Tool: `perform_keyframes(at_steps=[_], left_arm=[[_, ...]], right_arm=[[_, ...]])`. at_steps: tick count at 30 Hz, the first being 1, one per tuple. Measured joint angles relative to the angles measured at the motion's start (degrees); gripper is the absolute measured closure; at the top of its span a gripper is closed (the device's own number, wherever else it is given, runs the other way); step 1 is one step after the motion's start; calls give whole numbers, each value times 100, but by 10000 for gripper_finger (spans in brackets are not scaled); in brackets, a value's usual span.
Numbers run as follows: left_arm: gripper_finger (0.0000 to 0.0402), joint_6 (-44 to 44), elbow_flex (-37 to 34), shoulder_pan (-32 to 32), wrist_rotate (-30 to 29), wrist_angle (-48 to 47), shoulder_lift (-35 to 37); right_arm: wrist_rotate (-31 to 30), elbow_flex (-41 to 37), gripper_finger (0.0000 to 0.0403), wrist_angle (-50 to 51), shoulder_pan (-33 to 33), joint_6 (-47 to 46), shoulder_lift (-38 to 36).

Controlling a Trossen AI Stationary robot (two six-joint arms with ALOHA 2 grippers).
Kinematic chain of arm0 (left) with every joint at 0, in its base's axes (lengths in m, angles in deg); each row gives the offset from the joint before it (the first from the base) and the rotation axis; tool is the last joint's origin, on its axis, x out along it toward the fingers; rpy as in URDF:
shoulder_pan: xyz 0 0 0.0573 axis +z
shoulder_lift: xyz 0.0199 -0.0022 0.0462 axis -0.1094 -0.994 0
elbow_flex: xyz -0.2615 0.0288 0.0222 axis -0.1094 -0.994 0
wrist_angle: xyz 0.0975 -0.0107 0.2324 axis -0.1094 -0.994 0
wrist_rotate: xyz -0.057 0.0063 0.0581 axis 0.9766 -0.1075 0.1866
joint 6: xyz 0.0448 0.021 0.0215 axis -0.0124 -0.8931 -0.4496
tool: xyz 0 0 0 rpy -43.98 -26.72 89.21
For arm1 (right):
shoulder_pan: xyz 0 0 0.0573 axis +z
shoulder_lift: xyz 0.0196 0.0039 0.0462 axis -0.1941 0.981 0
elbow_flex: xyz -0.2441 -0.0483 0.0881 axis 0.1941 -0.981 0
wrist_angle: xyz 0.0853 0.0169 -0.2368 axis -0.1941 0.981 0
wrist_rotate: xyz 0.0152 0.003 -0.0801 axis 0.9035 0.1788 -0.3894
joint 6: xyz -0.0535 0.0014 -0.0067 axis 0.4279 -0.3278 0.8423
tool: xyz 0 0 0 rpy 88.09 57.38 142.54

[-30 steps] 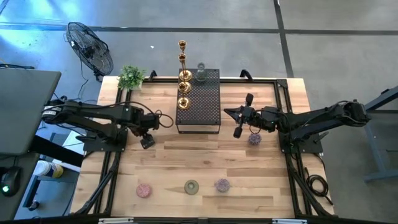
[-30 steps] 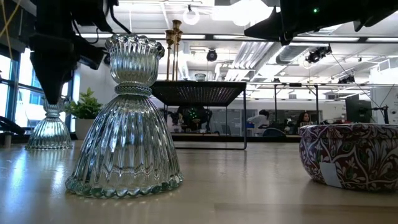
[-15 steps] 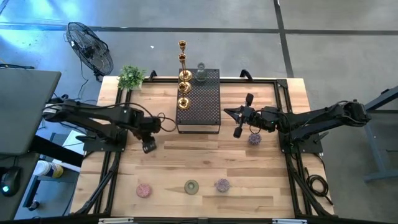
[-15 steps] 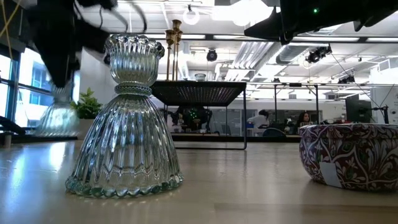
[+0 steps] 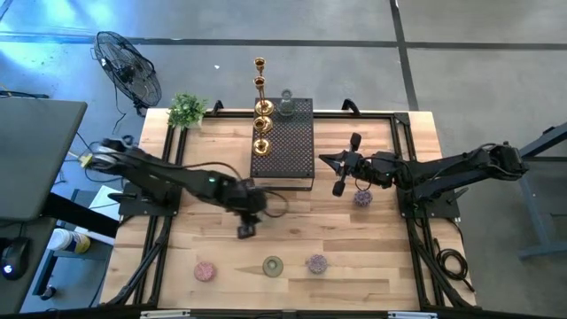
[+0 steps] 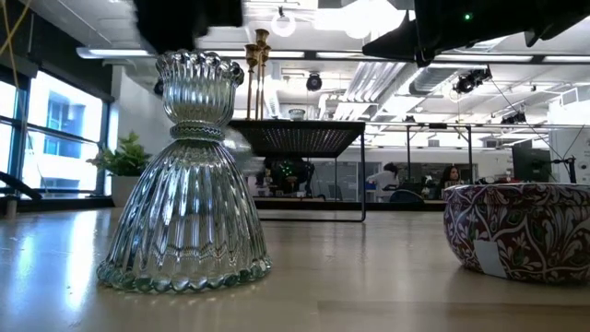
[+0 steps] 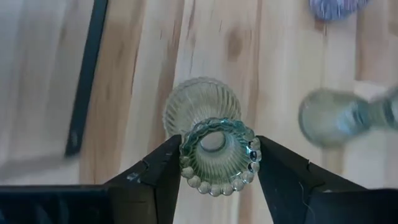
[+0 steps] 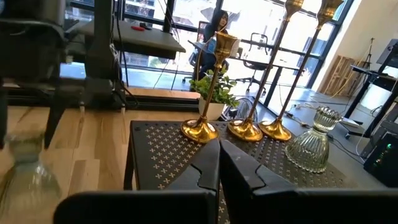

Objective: Pick & Place candle stick holders
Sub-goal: Put the left transparent candle holder on the shelf aligned with the other transparent candle holder

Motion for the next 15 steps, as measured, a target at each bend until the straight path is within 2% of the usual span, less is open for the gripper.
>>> perform_keyframes(at_steps=[7, 15], left_arm=[[227, -838, 851, 411, -76, -158, -969], [227, -989, 980, 845, 116, -457, -1216]], right_arm=[[9, 0, 401, 46, -2, 6, 0], [13, 0, 402, 77, -9, 8, 0]])
